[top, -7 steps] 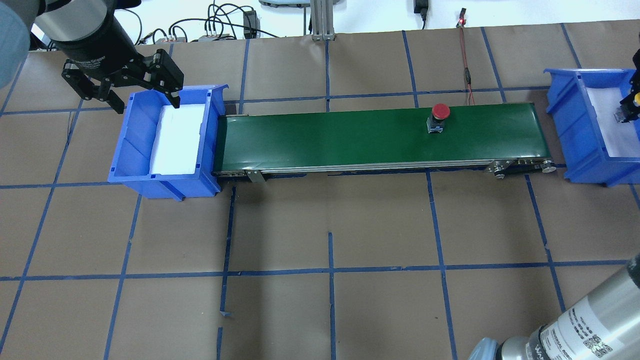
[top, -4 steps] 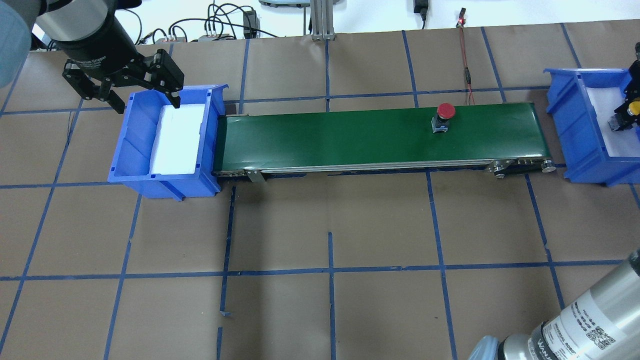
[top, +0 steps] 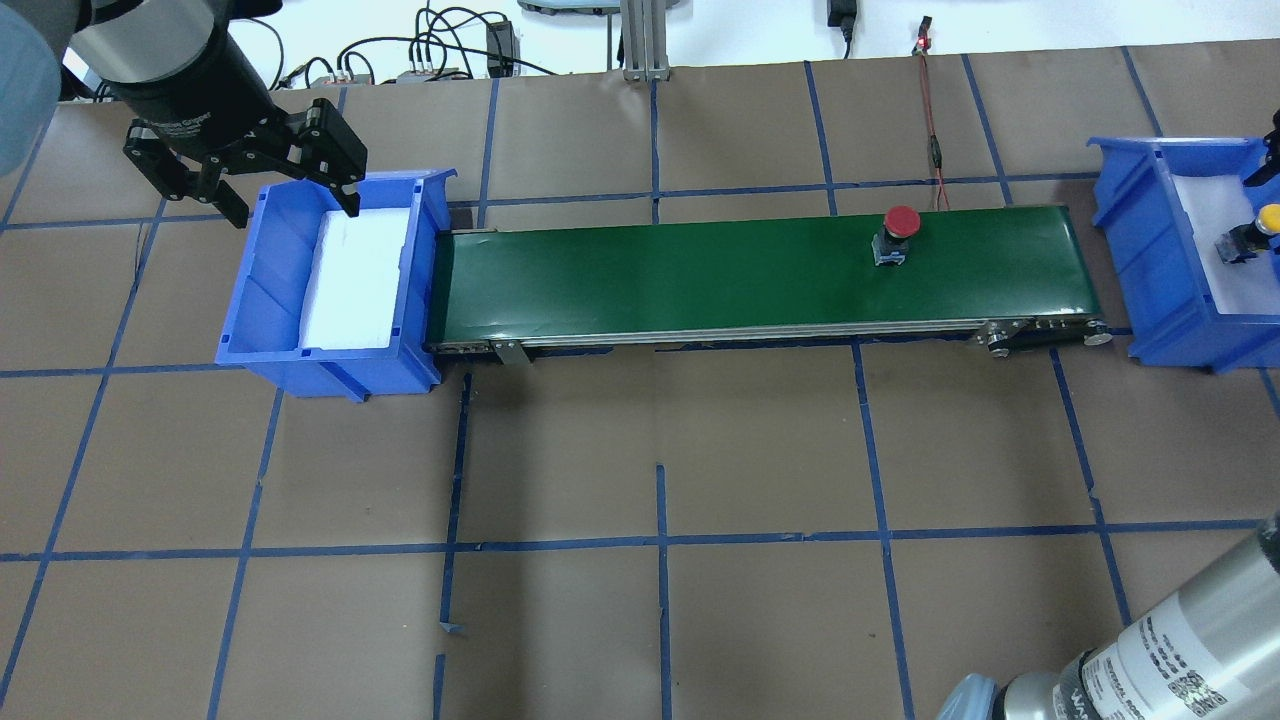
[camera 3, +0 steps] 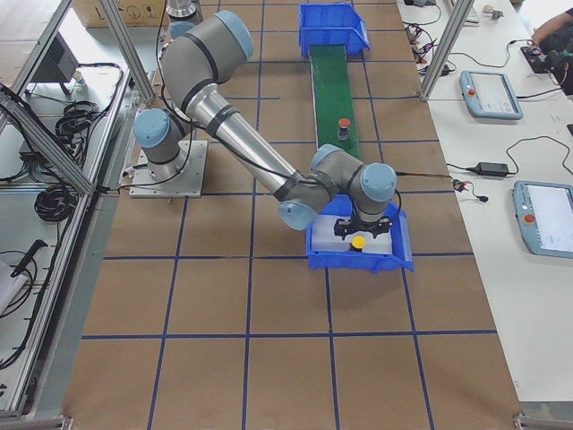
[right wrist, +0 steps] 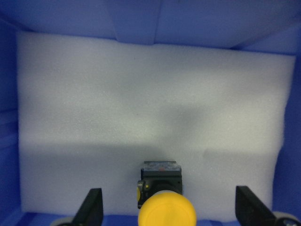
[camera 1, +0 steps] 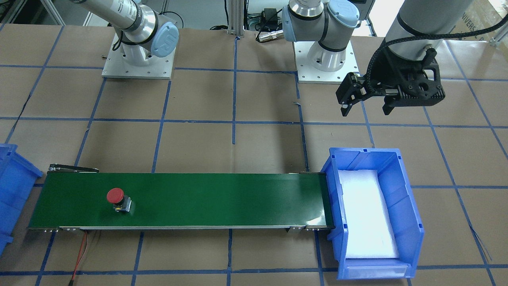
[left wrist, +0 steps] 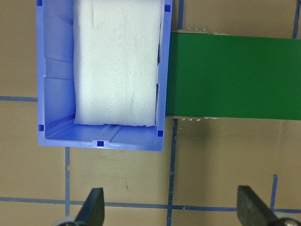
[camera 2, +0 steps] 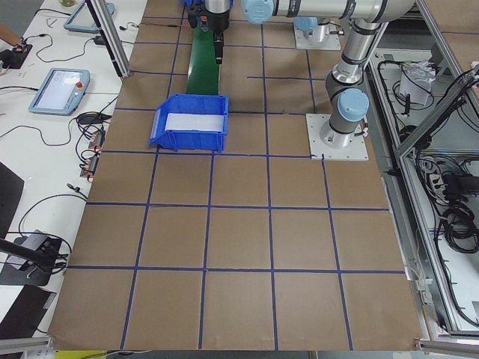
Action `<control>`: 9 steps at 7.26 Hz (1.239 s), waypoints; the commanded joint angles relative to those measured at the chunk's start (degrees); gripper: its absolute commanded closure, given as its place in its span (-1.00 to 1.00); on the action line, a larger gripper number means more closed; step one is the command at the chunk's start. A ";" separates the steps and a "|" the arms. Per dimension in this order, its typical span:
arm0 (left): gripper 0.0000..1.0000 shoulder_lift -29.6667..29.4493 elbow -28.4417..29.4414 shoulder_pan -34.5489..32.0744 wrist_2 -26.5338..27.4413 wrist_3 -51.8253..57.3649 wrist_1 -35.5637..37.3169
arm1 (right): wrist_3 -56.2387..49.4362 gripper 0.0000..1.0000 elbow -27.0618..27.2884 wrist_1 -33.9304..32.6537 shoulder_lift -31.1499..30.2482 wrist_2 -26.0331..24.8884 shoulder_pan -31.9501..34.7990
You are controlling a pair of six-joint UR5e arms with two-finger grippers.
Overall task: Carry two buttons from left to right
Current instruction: 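Carry the yellow button with the right gripper into the far blue bin, then release the yellow button and move the right gripper back to the belt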
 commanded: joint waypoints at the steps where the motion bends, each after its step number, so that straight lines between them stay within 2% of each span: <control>1: -1.00 0.04 0.00 0.01 0.02 0.02 -0.07 | 3.31 -1.00 0.56 3.40 -6.16 -0.83 5.36; 2: -1.00 -0.05 0.00 0.01 0.02 0.02 0.01 | 6.12 -1.00 1.44 4.63 -7.92 -1.01 9.48; 4: -1.00 -0.05 0.00 0.01 0.02 0.02 0.01 | 12.26 -1.00 5.29 3.07 -9.87 -1.27 16.09; 6: -1.00 -0.05 0.00 0.01 0.02 0.02 0.01 | 20.10 -1.00 7.85 -4.81 -7.51 -1.62 24.15; 7: -1.00 -0.05 0.00 0.01 0.02 0.02 0.01 | 24.56 -1.00 8.99 -5.46 -6.37 -1.62 26.38; 9: -1.00 -0.05 -0.09 0.01 0.02 0.02 -0.07 | 25.65 -1.00 12.94 -6.34 -6.61 -1.54 26.75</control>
